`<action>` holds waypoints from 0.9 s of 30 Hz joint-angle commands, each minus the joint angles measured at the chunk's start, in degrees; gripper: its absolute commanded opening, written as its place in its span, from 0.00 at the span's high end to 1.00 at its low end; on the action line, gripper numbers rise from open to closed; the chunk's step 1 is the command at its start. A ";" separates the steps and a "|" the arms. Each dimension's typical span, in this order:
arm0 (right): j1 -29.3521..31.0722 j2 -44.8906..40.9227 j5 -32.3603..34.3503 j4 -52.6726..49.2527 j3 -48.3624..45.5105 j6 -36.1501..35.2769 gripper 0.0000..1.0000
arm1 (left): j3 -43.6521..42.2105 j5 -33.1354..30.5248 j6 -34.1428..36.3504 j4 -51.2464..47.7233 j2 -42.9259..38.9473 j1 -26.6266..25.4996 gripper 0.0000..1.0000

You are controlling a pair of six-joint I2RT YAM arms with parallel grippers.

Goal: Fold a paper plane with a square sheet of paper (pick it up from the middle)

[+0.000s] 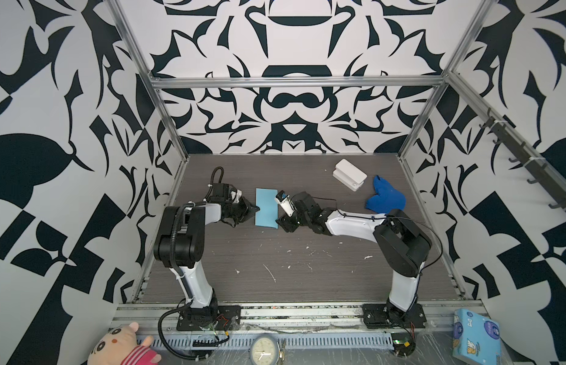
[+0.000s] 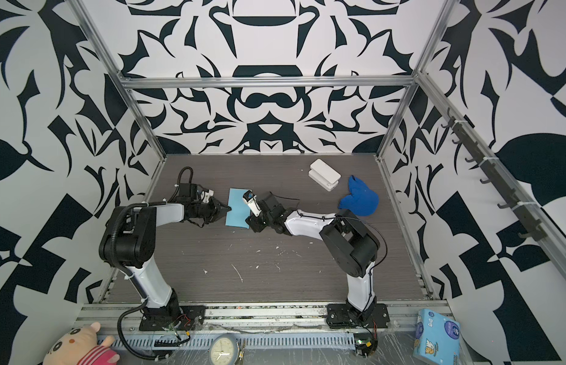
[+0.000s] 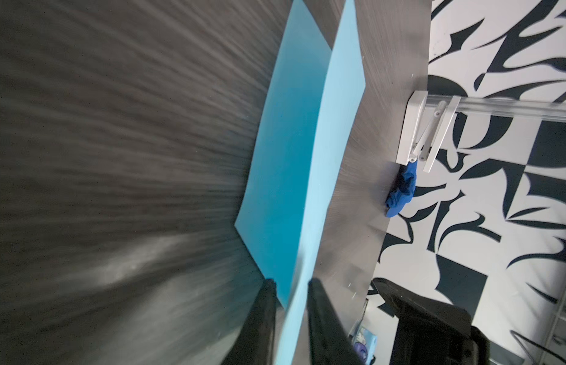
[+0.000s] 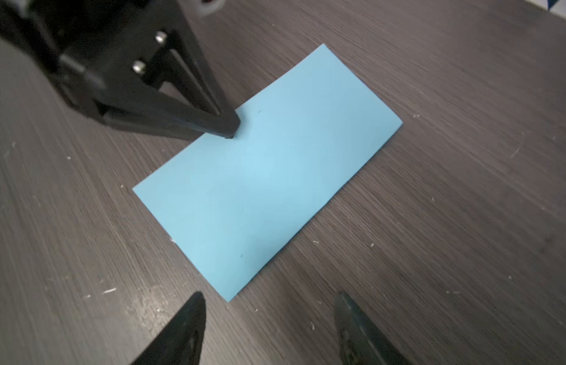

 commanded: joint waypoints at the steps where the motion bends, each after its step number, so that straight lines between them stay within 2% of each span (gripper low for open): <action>1: 1.63 -2.43 3.28 7.33 -2.43 -10.01 0.34 | 0.75 1.19 -2.51 0.51 1.58 -0.59 0.88; 6: 1.86 -4.63 3.48 11.33 -7.19 -14.72 0.36 | -0.82 -2.65 -8.63 -0.12 -1.12 -4.71 0.94; 11: 1.86 -9.69 1.69 15.15 -14.86 -20.76 0.37 | -1.90 -11.22 -17.08 -0.77 -6.52 -12.16 0.94; 15: 1.86 -13.38 -1.21 18.49 -20.09 -22.62 0.37 | -1.40 -16.78 -22.53 -1.91 -8.21 -16.35 0.94; 20: 2.24 -14.62 -3.46 19.03 -21.51 -21.67 0.39 | -0.47 -20.22 -24.74 -3.35 -8.10 -18.57 0.94; 27: 4.54 -10.18 0.35 25.24 -20.61 -22.33 0.43 | -0.16 -20.69 -25.83 -4.02 -7.54 -18.89 0.94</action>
